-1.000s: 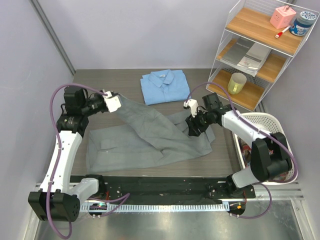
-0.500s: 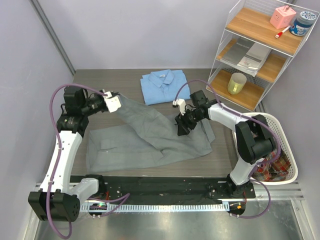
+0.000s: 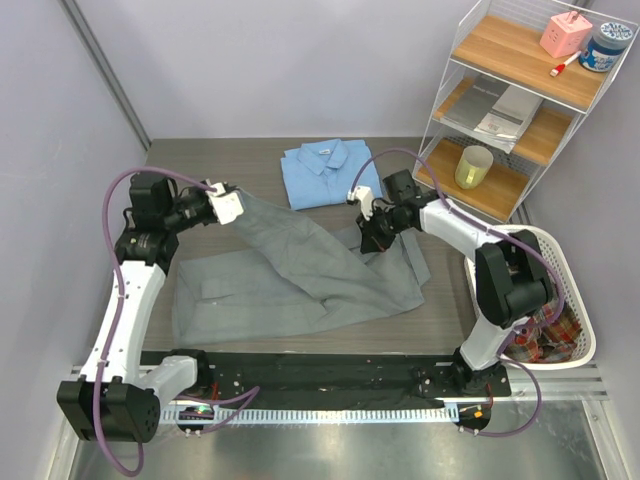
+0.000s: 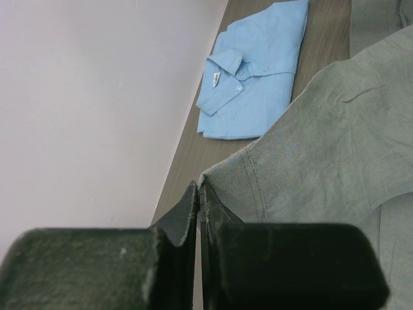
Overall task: Fold and stack the long sleeve shirts
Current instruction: Fold the shirt
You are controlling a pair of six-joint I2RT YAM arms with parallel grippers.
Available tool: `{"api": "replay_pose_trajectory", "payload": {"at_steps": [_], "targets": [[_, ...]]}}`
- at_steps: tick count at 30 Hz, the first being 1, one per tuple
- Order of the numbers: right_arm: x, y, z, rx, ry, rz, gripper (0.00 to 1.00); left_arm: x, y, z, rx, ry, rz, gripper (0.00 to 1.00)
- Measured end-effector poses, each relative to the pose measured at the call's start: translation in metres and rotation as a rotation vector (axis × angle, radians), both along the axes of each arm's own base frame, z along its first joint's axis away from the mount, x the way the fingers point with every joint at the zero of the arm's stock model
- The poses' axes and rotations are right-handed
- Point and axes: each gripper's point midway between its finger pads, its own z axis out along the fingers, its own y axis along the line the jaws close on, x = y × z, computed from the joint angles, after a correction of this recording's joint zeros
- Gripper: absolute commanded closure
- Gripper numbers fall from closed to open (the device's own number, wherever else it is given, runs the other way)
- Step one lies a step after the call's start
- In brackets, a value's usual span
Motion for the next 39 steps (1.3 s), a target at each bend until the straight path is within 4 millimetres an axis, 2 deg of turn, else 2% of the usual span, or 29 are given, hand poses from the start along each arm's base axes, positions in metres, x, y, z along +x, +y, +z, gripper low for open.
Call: {"api": "replay_pose_trajectory", "payload": {"at_steps": [2, 3, 7, 8, 12, 13, 18, 23, 25, 26, 27, 29, 30, 31, 35, 39], "targets": [[0.003, -0.005, 0.009, 0.001, -0.026, -0.013, 0.99, 0.001, 0.0, -0.002, 0.002, 0.006, 0.003, 1.0], [0.005, -0.008, 0.015, 0.004, -0.042, -0.022, 0.95, 0.002, 0.001, -0.004, 0.002, 0.01, 0.004, 1.0], [0.011, -0.015, 0.031, 0.021, -0.083, -0.045, 0.5, 0.004, 0.001, -0.009, 0.006, 0.022, 0.006, 1.0], [0.012, -0.015, 0.032, 0.025, -0.08, -0.051, 0.46, 0.004, 0.001, -0.01, 0.007, 0.024, 0.005, 1.0], [0.012, -0.007, 0.026, 0.041, -0.046, -0.038, 0.4, 0.004, 0.001, -0.011, 0.013, 0.02, 0.003, 1.0], [0.013, -0.004, 0.023, 0.045, -0.035, -0.034, 0.35, 0.004, 0.001, -0.011, 0.016, 0.018, 0.002, 1.0], [0.01, 0.013, 0.001, 0.06, 0.036, -0.002, 0.33, 0.005, 0.001, -0.011, 0.02, 0.013, 0.0, 1.0], [0.009, 0.029, -0.013, 0.09, 0.097, 0.029, 0.35, 0.004, 0.001, -0.012, 0.024, 0.014, -0.001, 1.0], [0.008, 0.033, -0.014, 0.108, 0.116, 0.04, 0.42, 0.004, 0.001, -0.013, 0.028, 0.013, -0.003, 1.0], [0.008, 0.034, -0.014, 0.114, 0.119, 0.044, 0.48, 0.004, 0.002, -0.012, 0.032, 0.009, -0.004, 1.0], [0.007, 0.036, -0.012, 0.122, 0.125, 0.05, 0.62, 0.004, 0.002, -0.012, 0.033, 0.007, -0.005, 1.0], [0.004, 0.037, -0.009, 0.136, 0.134, 0.066, 0.79, 0.004, 0.002, -0.013, 0.037, 0.004, -0.006, 1.0], [0.003, 0.038, -0.006, 0.142, 0.138, 0.07, 0.92, 0.005, 0.002, -0.013, 0.039, 0.004, -0.006, 1.0], [0.003, 0.039, -0.003, 0.147, 0.144, 0.072, 0.99, 0.005, 0.002, -0.014, 0.04, 0.005, -0.005, 1.0], [0.004, 0.042, 0.01, 0.168, 0.152, 0.077, 0.99, 0.008, 0.004, -0.02, 0.048, 0.017, 0.004, 1.0], [0.005, 0.036, 0.017, 0.169, 0.147, 0.061, 0.99, 0.013, 0.006, -0.026, 0.056, 0.034, 0.019, 1.0]]}}
